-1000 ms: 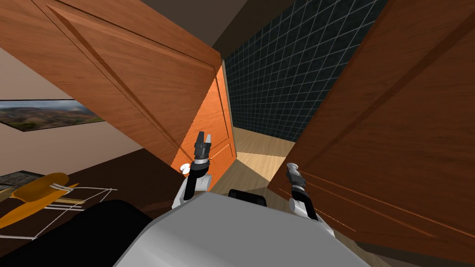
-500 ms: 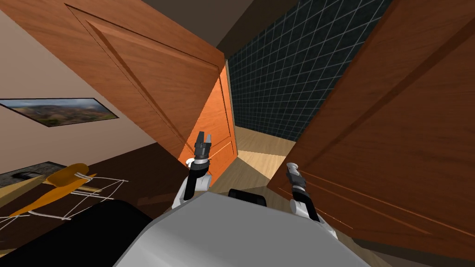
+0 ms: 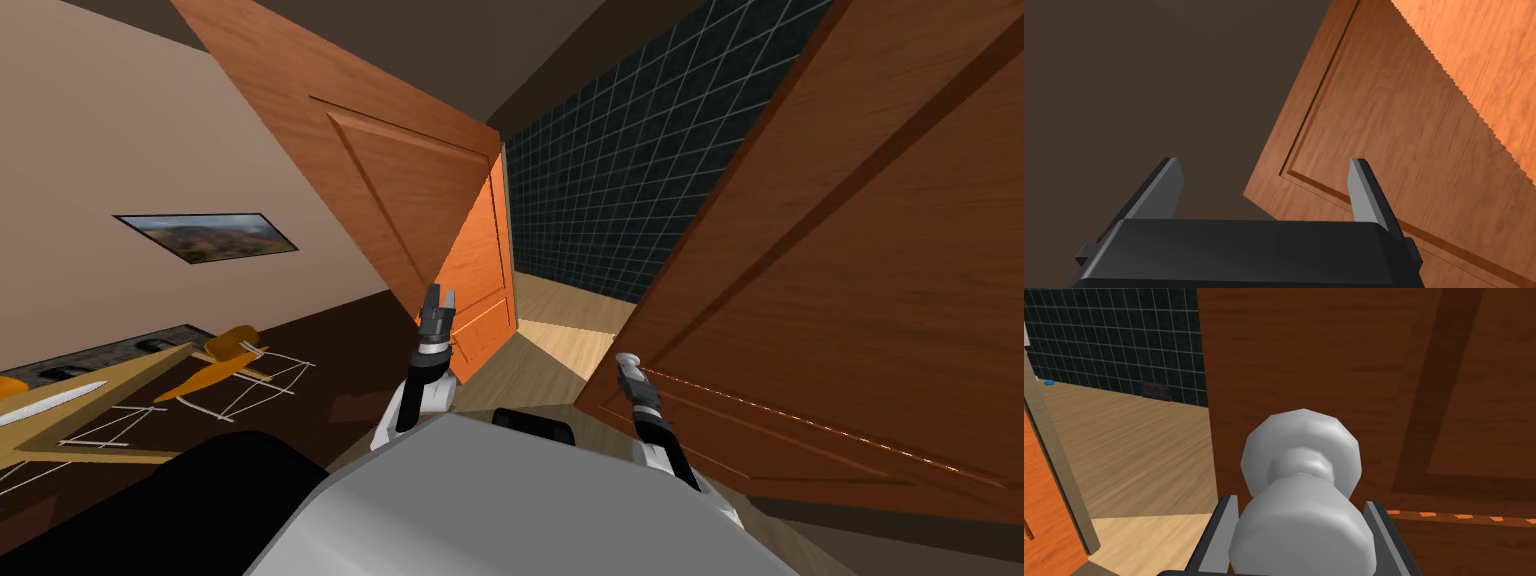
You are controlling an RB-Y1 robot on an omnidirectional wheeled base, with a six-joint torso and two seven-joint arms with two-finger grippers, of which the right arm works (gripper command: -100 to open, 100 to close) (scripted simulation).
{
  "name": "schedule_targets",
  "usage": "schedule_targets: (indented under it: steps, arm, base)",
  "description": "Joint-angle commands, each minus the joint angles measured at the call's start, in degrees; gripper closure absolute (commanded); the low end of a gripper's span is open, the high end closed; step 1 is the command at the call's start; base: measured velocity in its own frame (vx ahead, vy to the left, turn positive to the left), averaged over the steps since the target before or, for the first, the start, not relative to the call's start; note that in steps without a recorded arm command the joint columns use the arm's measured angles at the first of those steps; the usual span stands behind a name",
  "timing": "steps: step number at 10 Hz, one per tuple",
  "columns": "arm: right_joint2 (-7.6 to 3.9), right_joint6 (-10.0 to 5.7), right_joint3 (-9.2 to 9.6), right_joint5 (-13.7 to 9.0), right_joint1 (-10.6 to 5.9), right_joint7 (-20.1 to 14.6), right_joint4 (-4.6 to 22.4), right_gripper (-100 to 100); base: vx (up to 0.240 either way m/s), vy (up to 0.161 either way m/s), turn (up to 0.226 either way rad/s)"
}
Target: Pull the door open
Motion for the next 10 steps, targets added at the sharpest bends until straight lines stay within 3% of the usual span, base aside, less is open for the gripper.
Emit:
schedule_targets:
  steps: [1, 2, 10]
  arm:
    - [-0.69, -0.44, 1.45, 0.4, 0.56, -1.6, -0.7, 100]
    - [-0.29, -0.20, 0.97, 0.3, 0.31, -0.9, -0.2, 100]
    - [-5.15, -4.23, 7.57, 3.3, 3.51, -7.9, -1.9, 100]
  base:
    - [-0.266, -0.098, 0.125]
    - [-0.116, -0.037, 0.047]
    - [-0.239, -0.033, 0.098]
